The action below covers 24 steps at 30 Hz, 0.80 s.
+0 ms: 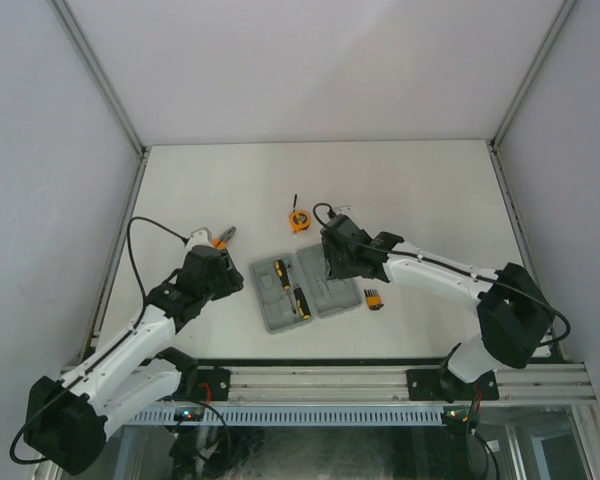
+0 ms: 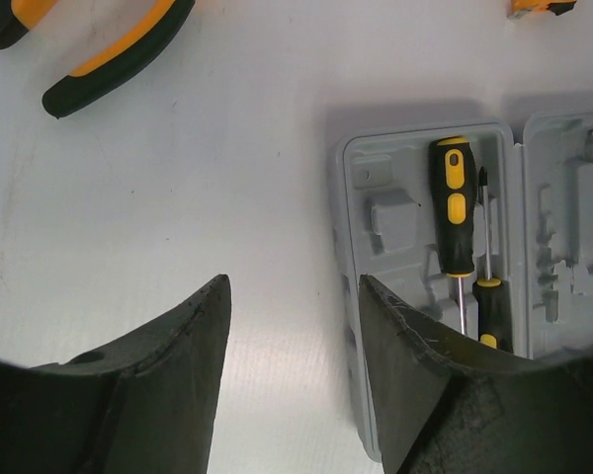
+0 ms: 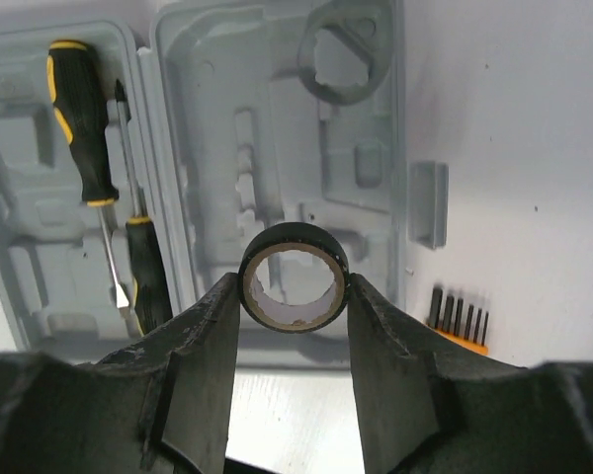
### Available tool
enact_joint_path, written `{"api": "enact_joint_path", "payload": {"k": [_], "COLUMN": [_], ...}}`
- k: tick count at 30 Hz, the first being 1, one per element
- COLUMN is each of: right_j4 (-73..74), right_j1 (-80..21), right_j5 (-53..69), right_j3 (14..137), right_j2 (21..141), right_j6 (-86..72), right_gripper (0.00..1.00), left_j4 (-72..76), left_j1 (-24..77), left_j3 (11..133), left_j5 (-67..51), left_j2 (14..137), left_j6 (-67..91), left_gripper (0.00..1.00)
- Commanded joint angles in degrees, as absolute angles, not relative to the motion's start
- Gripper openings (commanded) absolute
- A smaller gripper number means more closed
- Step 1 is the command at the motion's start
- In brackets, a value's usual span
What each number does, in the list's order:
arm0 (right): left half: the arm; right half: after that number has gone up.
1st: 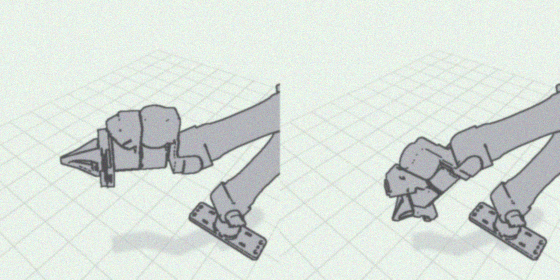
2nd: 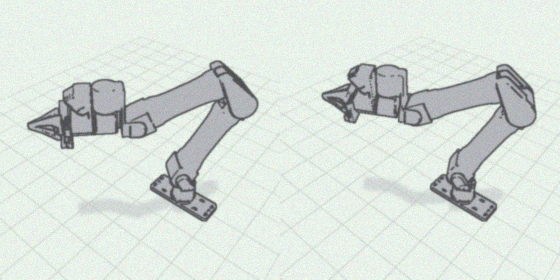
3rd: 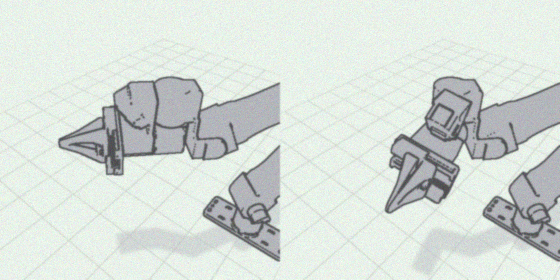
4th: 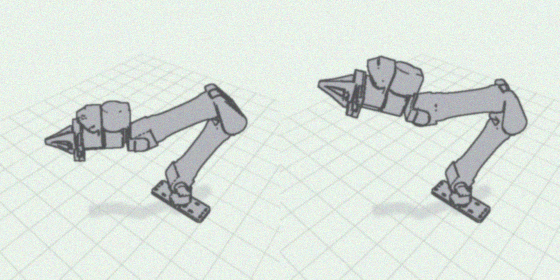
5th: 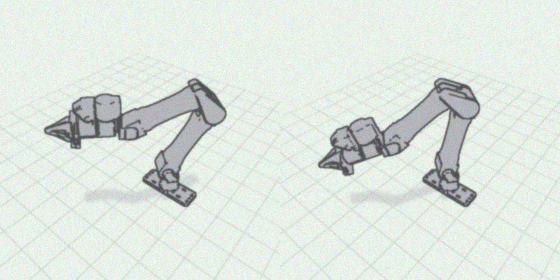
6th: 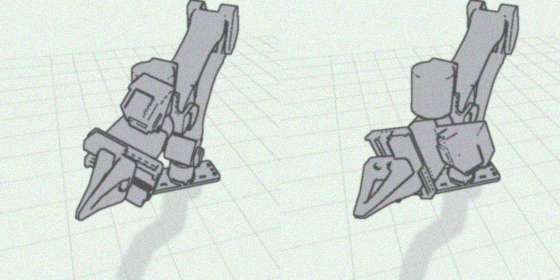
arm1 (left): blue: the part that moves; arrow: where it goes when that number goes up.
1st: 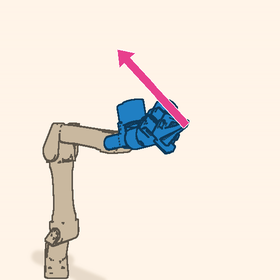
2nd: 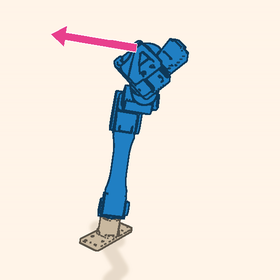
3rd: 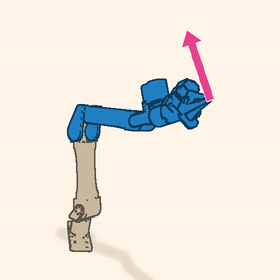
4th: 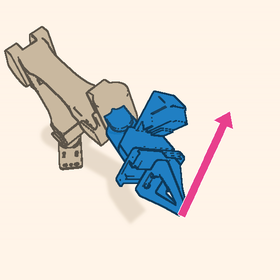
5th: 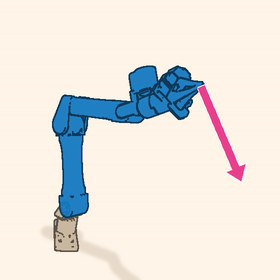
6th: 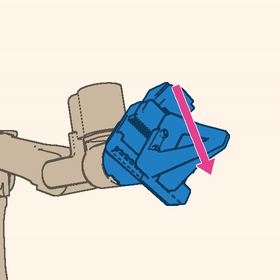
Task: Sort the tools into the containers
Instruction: Place the engineering item in the storage box.
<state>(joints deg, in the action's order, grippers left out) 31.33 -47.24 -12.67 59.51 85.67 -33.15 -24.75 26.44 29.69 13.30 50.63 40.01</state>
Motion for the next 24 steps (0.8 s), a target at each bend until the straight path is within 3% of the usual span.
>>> {"api": "enact_joint_path", "payload": {"k": [1,24], "right_j4": [27.9,33.2], "right_j1": [-45.6,-39.2], "right_j5": [-12.2,-10.6], "right_j3": [64.4,81.7], "right_j2": [89.6,109.2], "right_j6": [-29.5,-23.0], "right_gripper": [0.37,0.36], "left_j4": [-23.0,-23.0], "left_j1": [26.1,26.1], "left_j3": [28.0,27.5], "left_j5": [13.8,12.3], "left_j2": [48.3,49.1], "left_j6": [40.9,40.5], "left_gripper": [0.59,0.58]}}
